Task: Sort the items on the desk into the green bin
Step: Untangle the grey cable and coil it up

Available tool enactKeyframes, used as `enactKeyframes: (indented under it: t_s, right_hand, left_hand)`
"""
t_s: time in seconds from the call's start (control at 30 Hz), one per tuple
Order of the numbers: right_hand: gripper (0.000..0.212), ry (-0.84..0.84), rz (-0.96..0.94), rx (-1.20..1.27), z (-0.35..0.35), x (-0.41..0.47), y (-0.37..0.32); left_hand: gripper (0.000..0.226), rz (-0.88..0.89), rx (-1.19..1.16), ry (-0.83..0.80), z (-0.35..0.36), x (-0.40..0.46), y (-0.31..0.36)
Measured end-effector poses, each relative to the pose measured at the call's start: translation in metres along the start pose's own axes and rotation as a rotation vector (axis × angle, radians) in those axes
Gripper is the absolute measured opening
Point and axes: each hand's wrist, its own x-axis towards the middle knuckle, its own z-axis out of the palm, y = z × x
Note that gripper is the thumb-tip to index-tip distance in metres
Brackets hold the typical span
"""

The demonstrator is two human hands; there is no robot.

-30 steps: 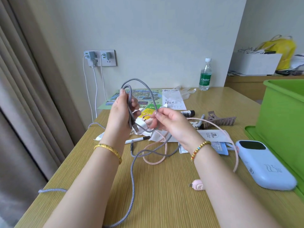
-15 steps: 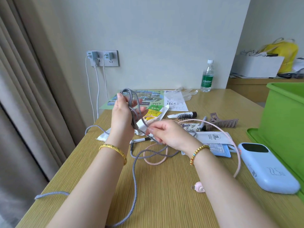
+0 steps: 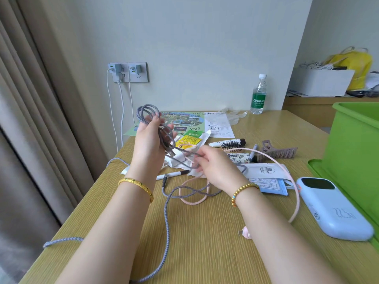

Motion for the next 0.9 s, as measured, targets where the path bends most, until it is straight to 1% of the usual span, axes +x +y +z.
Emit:
enactKeyframes:
  t_s: [0.07,0.1,0.17,0.23,0.3,0.37,0.43,0.47,0.57,0.63,0.7,0.77,0.83,0.9]
  right_hand:
    - [0.018,0.072,0.006,0.293,0.0,0.0,-0.004]
    - [0.019,0.077,-0.006,0.423,-0.001,0.0,-0.007]
    - [0.019,0.048,-0.053,0.569,-0.004,-0.001,-0.011]
    - [0.019,-0.041,-0.062,0.734,-0.008,-0.004,-0.014]
    - [0.02,-0.163,-0.035,0.918,-0.012,-0.007,-0.016]
    - [0.023,-0.248,-0.011,1.05,-0.014,-0.008,-0.018]
    - [0.028,-0.276,0.008,1.146,-0.017,-0.008,-0.019]
    - [0.03,-0.27,0.02,1.189,-0.019,-0.007,-0.018]
    - [0.019,-0.217,0.05,1.288,-0.024,-0.005,-0.016]
    - [0.013,-0.148,0.039,1.297,-0.027,-0.004,-0.014]
    - [0.014,-0.074,0.029,1.344,-0.029,-0.002,-0.013]
    - [0.017,0.005,0.034,1.395,-0.035,-0.001,-0.01]
    - [0.019,0.078,0.025,1.389,-0.039,-0.001,-0.007]
    - [0.018,0.083,0.002,1.337,-0.039,-0.001,-0.006]
  left_hand:
    - [0.018,0.041,-0.067,-0.021,0.0,-0.001,0.004]
    - [0.019,0.063,-0.094,-0.045,0.0,-0.001,0.006]
    - [0.021,0.097,-0.113,-0.067,-0.001,0.0,0.011]
    - [0.022,0.115,-0.104,-0.048,-0.004,0.001,0.014]
    - [0.023,0.124,-0.08,-0.024,-0.007,0.002,0.015]
    - [0.025,0.112,-0.034,-0.003,-0.009,0.003,0.014]
    - [0.027,0.096,0.088,0.026,-0.009,0.005,0.011]
    - [0.026,0.094,0.202,0.039,-0.01,0.006,0.008]
    - [0.021,0.075,0.606,0.018,-0.009,0.006,-0.002]
    - [0.022,0.064,0.803,-0.048,-0.008,0.004,-0.007]
    - [0.023,0.071,0.916,-0.139,-0.008,0.002,-0.008]
    - [0.028,0.085,0.976,-0.255,-0.008,-0.003,-0.007]
    - [0.033,0.075,0.998,-0.41,-0.006,-0.008,-0.006]
    - [0.025,0.046,0.994,-0.592,-0.004,-0.015,-0.006]
